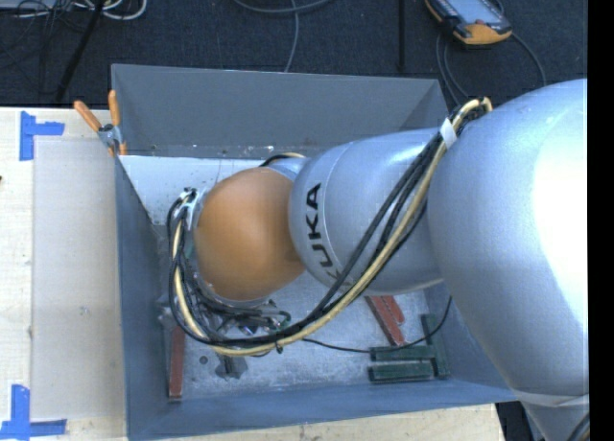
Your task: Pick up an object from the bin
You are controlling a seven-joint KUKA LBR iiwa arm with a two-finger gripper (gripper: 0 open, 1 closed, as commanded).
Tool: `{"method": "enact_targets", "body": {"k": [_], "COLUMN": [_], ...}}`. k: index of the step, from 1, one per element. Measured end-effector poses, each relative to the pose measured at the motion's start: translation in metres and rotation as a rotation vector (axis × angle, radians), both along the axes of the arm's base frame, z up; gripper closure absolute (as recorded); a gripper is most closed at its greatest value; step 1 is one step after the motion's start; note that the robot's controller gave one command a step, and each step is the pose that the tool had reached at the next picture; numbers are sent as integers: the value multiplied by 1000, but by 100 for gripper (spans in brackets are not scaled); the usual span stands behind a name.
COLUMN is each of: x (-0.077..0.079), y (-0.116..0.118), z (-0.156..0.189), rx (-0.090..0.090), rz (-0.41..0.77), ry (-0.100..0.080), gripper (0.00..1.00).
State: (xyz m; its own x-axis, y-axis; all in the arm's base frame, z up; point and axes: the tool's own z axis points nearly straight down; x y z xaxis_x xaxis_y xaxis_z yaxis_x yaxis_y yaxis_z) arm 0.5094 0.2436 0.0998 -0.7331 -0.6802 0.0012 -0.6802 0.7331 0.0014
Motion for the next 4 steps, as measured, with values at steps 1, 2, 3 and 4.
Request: {"method": "enact_targets", "body": {"k": [1,2,3,4], "x": [13,2,2,2], "y": [2,3,3,3], "z": [-23,-28,-28,-25], "rx": [0,4,4,3], "rz": [180,436,436,435], "ry": [-3,-12,-12,-9], "gripper": [0,100,100,100]}}
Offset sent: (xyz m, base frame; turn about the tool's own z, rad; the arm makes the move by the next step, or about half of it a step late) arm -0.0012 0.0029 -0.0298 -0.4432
